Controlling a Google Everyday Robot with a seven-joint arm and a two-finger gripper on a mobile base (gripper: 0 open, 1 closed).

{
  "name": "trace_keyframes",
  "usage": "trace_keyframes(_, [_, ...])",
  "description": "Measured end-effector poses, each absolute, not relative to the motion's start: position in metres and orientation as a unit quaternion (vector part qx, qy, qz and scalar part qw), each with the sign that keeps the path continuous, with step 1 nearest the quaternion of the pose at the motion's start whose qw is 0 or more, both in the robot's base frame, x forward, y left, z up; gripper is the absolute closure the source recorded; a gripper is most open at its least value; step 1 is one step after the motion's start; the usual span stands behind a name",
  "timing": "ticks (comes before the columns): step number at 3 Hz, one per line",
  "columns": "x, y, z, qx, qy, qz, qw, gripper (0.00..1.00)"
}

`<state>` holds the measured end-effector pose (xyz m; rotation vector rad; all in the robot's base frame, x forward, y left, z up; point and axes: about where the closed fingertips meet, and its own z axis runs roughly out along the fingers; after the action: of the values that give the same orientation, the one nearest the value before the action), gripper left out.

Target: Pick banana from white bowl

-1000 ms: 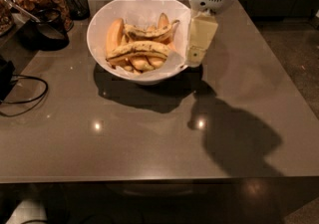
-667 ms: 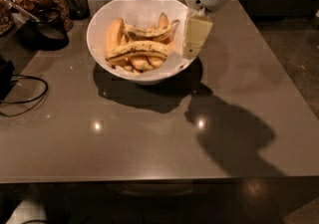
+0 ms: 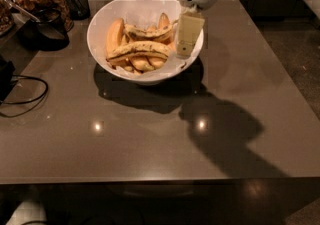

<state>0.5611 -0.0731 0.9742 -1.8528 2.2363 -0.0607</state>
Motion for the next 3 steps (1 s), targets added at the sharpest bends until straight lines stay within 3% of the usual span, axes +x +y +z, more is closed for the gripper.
trace_keyframes(3, [0.586,-0.031,0.983,-0.650,0.749,0.003,0.129,0.28])
